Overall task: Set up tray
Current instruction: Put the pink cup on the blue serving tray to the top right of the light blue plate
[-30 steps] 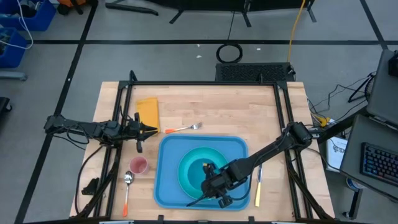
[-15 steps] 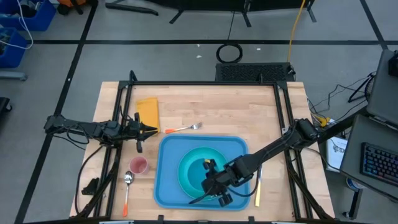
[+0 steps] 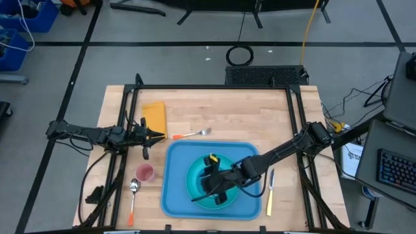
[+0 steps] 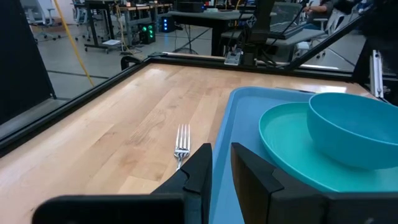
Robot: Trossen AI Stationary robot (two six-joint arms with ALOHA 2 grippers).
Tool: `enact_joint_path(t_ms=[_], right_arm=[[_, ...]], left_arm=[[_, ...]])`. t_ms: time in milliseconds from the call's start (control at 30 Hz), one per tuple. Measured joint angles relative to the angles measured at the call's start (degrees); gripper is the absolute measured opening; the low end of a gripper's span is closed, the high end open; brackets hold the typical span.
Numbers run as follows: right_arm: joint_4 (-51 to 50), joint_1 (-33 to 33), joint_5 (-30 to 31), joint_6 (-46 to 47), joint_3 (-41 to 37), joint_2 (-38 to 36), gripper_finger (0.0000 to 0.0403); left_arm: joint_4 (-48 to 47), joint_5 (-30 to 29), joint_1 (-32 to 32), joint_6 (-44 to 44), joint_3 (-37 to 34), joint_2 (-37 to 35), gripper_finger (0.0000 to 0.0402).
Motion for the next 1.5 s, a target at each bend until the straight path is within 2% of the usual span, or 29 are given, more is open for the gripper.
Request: enact_joint_path(t_ms=[200, 600, 767, 900, 1000, 1100, 1267, 1500], right_arm=[[7.3, -0.1, -0.3, -8.2, 0.0, 0.0, 0.0137], [16.6, -3.5, -1.8, -15.9, -1.7, 0.0, 0.0137], [29.6, -5.1, -2.1, -18.8, -6.0, 0.0, 0.0137], [37.9, -6.4, -6.3, -20.2, -9.2, 0.0, 0.0137], [39.1, -8.1, -11.2, -20.3, -9.3, 0.0, 0.0137], [39.2, -9.5, -13.6, -20.6, -9.3, 0.0, 0.0137], [42.9, -11.2, -20.9, -24.5, -9.3, 0.0, 0.0137], [43.5, -11.8, -21.7, -24.8, -9.3, 0.0, 0.0137]], left_arm=[[0.0, 0.0, 0.0, 0.0, 0.0, 0.0, 0.0063], [0.0, 0.0, 0.0, 0.0, 0.0, 0.0, 0.0063], [0.0, 0.0, 0.0, 0.0, 0.0, 0.0, 0.0063], [0.0, 0.0, 0.0, 0.0, 0.0, 0.0, 0.0063], [0.0, 0.0, 0.0, 0.0, 0.0, 0.0, 0.0063], [0.0, 0.0, 0.0, 0.0, 0.0, 0.0, 0.0063], [0.0, 0.0, 0.0, 0.0, 0.0, 0.0, 0.0063], [0.0, 0.0, 0.0, 0.0, 0.0, 0.0, 0.0063]])
